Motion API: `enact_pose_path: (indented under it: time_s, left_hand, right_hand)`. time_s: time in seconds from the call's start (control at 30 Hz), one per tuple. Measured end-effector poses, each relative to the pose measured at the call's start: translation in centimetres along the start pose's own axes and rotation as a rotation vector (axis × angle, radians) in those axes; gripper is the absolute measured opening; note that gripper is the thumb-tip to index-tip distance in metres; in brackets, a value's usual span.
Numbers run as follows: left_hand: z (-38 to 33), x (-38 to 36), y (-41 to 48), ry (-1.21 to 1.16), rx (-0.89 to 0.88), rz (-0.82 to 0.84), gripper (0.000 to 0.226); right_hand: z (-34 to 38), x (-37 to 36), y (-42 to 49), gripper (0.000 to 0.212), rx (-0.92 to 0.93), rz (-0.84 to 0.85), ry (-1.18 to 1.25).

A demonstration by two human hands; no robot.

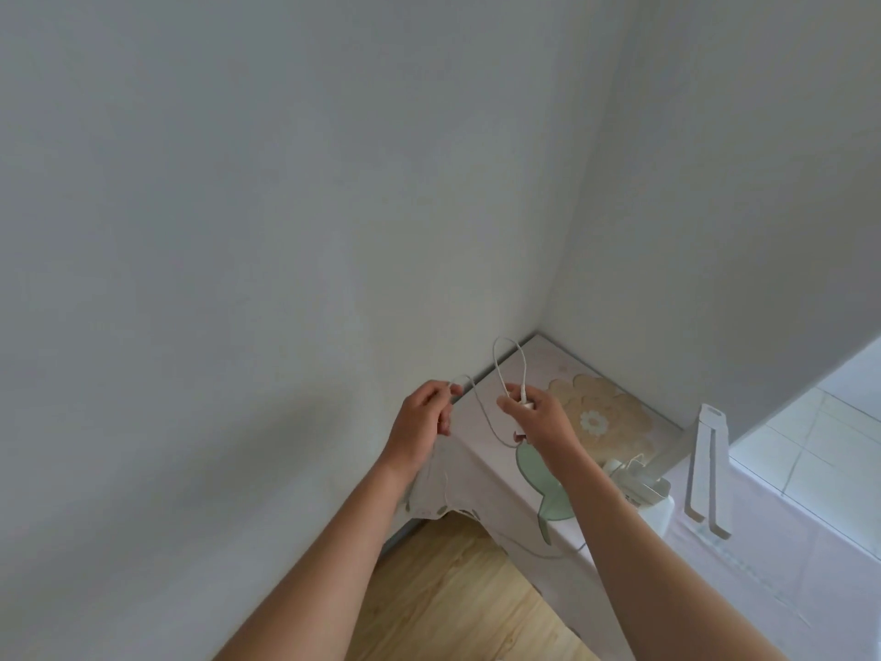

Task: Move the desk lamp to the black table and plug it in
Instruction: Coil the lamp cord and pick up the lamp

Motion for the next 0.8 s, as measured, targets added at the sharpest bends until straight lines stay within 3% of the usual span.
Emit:
enact_pose_path:
  time_s: [0.23,0.33,0.5,0.67,0.8]
  left_hand:
    - [-2.2,-1.7,-0.1,-0.180,-0.016,0.142,0.026]
    - [-2.5,-1.4,0.2,-0.086,-0.017,0.100,0.023]
    - [-2.6,-0.1,1.0,-0.094,0.001,-0.037,0.020]
    - [-1.8,-0.6,2.0,-0.572,0.156,-0.098,0.022]
    - [-1.1,-1.2,2.5,-0.754,0.218,-0.126,0.020]
  right_hand:
    - [-1.3,-1.5,-0.5,0.020,-0.080,0.068,0.178]
    - [-0.7,-2.9,-1.1,0.032,-0.088,0.195,0.318]
    - [0.0,-4.7,-2.1,0.028,-0.085,0.365,0.343]
    - [0.6,-4.9,-2.7,0.021,-0.024,0.368,0.237]
    - [1.1,-5.4,-3.0,0.020,0.027,0.401,0.154]
Point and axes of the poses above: each hand's wrist, its own y-axis towards the middle knuckle, its own x-axis out of the back of the hand, z = x × y, the point moved 9 cm from there along y, towards the middle knuckle
